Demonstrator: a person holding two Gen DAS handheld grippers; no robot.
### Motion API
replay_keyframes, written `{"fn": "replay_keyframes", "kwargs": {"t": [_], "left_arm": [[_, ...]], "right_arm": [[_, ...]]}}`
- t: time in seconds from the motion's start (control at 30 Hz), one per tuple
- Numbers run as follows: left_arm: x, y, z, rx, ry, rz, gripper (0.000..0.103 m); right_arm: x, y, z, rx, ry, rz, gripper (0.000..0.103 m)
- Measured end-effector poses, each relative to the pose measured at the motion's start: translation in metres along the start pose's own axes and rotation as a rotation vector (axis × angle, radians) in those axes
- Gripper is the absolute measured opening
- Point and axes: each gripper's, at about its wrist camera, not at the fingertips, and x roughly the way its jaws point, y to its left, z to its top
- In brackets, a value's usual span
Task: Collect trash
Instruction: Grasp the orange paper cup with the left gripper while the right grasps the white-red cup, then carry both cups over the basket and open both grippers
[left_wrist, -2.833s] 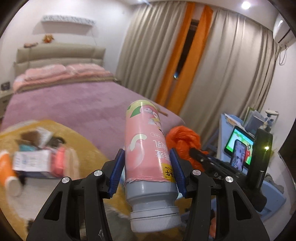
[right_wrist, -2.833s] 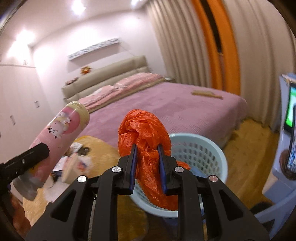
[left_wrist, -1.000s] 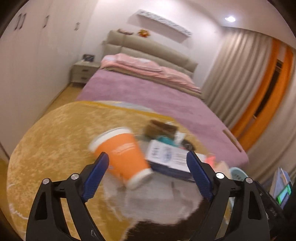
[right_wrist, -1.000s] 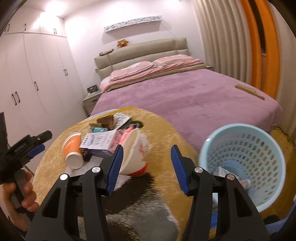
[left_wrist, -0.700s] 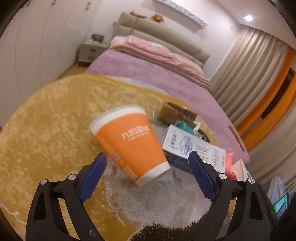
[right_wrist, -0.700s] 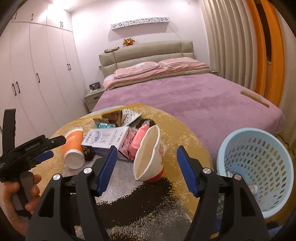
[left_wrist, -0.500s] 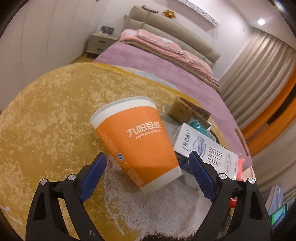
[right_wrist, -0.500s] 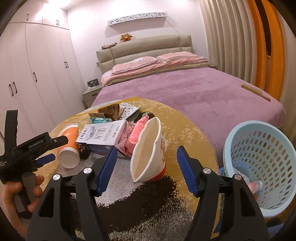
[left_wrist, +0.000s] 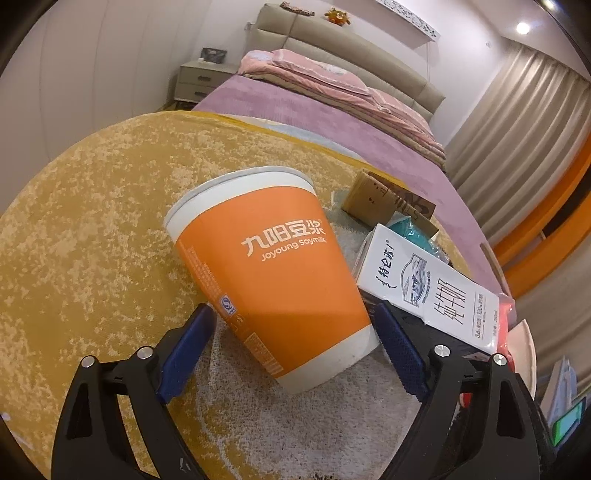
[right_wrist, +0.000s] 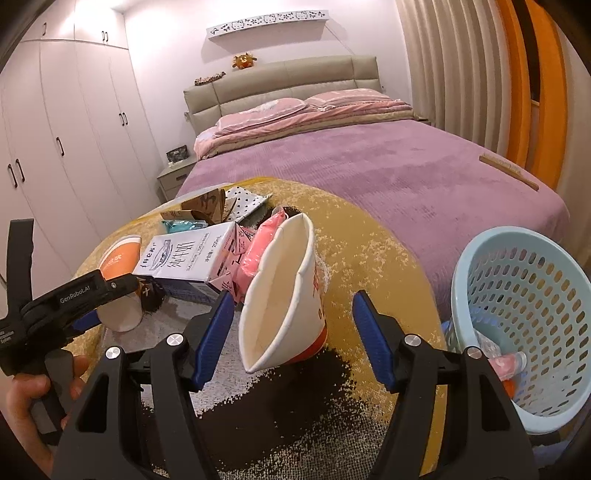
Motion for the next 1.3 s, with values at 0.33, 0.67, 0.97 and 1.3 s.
{"fn": "replay_keyframes", "kwargs": {"t": [0.33,0.67,0.97,1.3], "left_arm": [[-0.020,0.006,-0.010,-0.013,-0.052,-0.037,0.058],[-0.084,0.010,-0.021,-0.014,-0.187,-0.127,0.056],[-0.133,-0.028,-0.028,0.073,-0.258,-0.275,0.052],[-0.158,-0.081,-0.044,0.194,-0.251,-0.419,0.051]], "right_arm": [[-0.004,0.004,-0.002,-0.029,-0.013,0.030,0.025],[-0.028,-0.004,-0.006,-0.018,-0.107,0.094,0.022],[-0.065,-0.018,-0.002,0.019,-0.171,0.104,0.022],[-0.107,-0.052,0.004,0.077,-0.232,0.052,0.022]]}}
